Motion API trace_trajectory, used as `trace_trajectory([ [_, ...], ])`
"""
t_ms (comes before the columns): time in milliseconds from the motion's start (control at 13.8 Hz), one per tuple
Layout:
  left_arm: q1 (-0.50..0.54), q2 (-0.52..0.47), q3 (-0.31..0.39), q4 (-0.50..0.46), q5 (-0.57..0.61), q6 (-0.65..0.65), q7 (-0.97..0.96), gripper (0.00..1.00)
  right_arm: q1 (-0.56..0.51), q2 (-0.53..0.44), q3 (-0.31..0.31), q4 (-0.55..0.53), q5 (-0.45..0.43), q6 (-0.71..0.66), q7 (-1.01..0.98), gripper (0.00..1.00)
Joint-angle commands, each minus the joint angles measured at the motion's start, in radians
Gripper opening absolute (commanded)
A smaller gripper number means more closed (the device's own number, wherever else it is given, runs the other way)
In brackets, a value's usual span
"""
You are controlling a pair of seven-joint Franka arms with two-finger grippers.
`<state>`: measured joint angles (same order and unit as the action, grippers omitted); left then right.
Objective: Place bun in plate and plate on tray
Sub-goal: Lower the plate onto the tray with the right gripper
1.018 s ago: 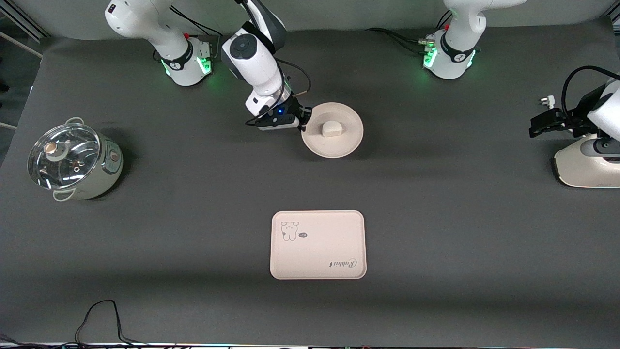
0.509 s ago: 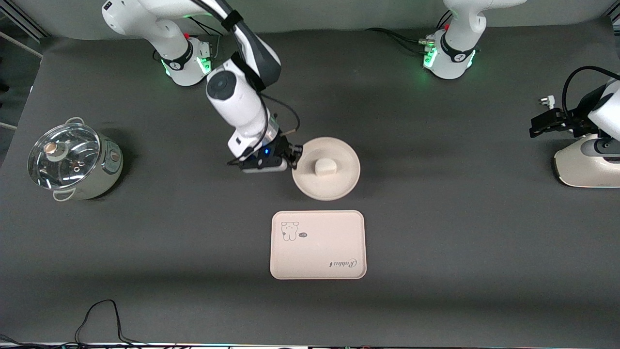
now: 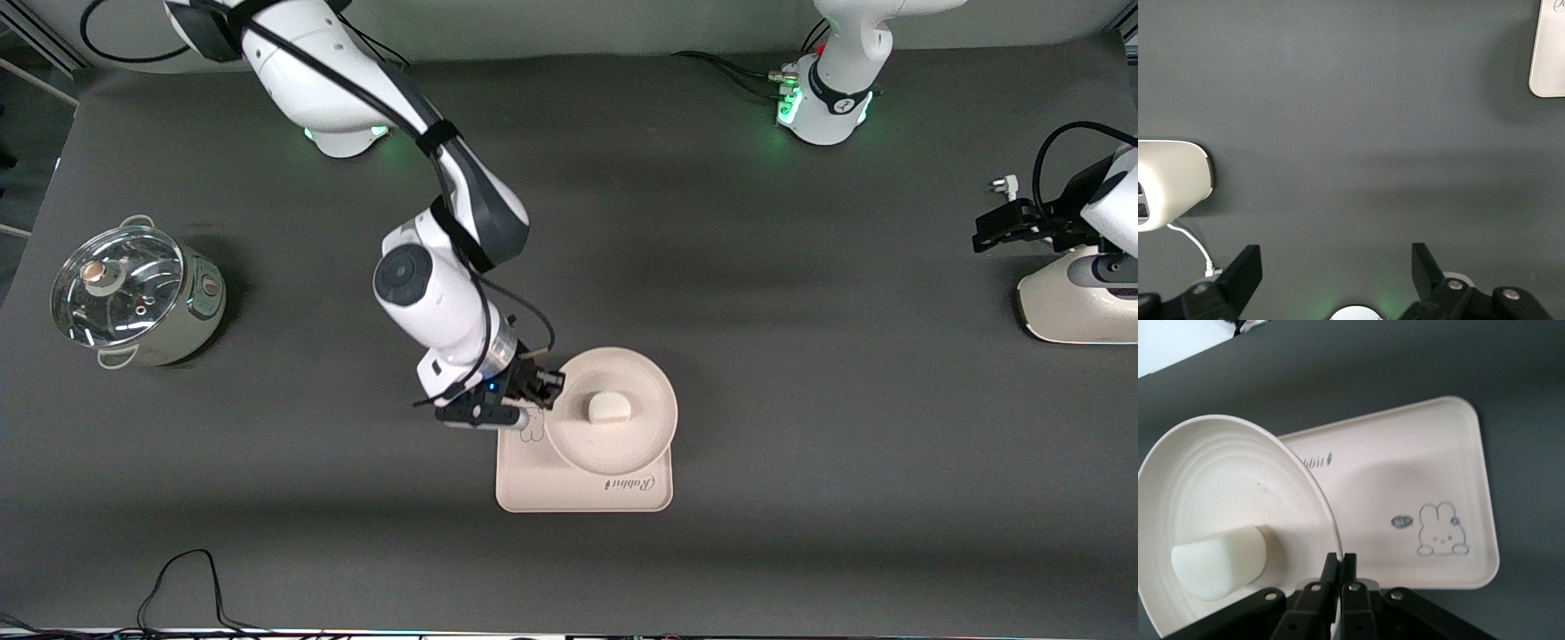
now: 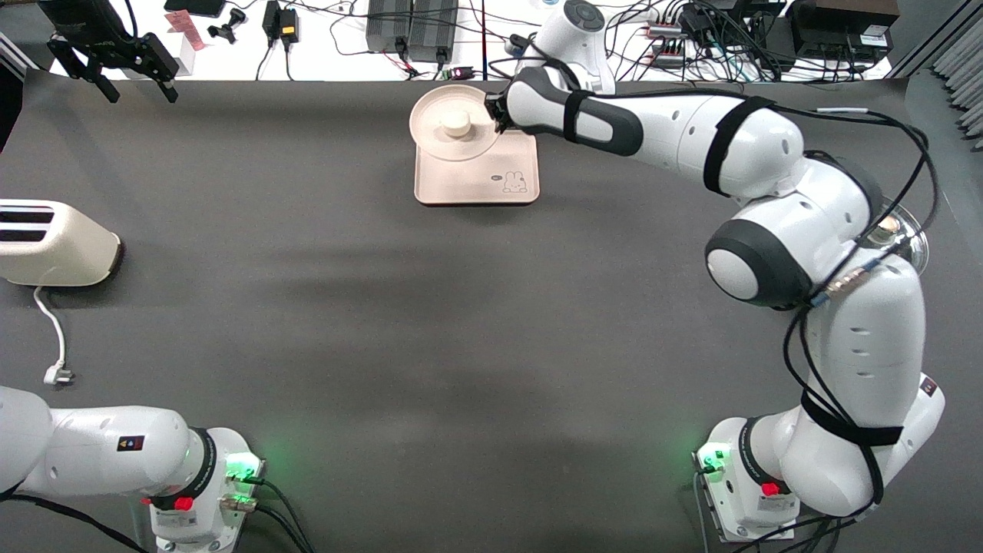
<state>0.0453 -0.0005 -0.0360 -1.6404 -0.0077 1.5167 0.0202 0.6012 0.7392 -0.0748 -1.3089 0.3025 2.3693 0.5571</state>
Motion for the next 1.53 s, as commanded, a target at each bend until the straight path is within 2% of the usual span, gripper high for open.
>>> trace_trajectory([
  [0, -0.001, -0.001, 0.004, 0.004, -0.011, 0.003, 0.004, 1.0, -0.029, 0.101, 0.006, 0.117, 0.023, -0.032, -0.045, 0.0],
  [145, -0.001, -0.001, 0.004, 0.004, -0.009, 0.002, 0.004, 1.0, -0.028, 0.143, 0.007, 0.111, 0.026, -0.006, -0.049, 0.0],
  [364, 0.005, -0.001, 0.002, 0.004, -0.011, 0.003, 0.004, 1.0, -0.026, 0.196, 0.013, 0.08, 0.029, 0.122, -0.049, 0.0],
  [800, 0.004, -0.001, 0.002, 0.004, -0.011, 0.005, 0.003, 1.0, -0.029, 0.246, 0.015, 0.08, 0.029, 0.16, -0.048, 0.0],
  [873, 0.004, -0.001, 0.002, 0.004, -0.008, 0.007, 0.003, 1.0, -0.029, 0.246, 0.015, 0.082, 0.03, 0.159, -0.046, 0.16],
  [945, 0.004, -0.001, 0.002, 0.004, -0.008, 0.008, 0.003, 1.0, -0.029, 0.246, 0.013, 0.082, 0.047, 0.159, -0.049, 0.42],
  [1018, 0.002, -0.001, 0.001, 0.005, -0.008, 0.008, 0.003, 1.0, -0.029, 0.246, 0.012, 0.082, 0.073, 0.16, -0.049, 0.76],
  [1091, 0.001, -0.001, 0.001, 0.004, -0.006, 0.013, 0.003, 1.0, -0.029, 0.244, 0.012, 0.082, 0.081, 0.16, -0.049, 1.0],
  [1309, -0.001, -0.001, 0.001, 0.005, -0.005, 0.013, 0.003, 1.0, -0.031, 0.207, 0.01, 0.083, 0.081, 0.115, -0.046, 1.0],
  [1455, -0.002, -0.001, -0.001, 0.005, -0.005, 0.013, 0.003, 1.0, -0.04, 0.151, 0.003, 0.088, 0.079, 0.0, -0.043, 1.0],
])
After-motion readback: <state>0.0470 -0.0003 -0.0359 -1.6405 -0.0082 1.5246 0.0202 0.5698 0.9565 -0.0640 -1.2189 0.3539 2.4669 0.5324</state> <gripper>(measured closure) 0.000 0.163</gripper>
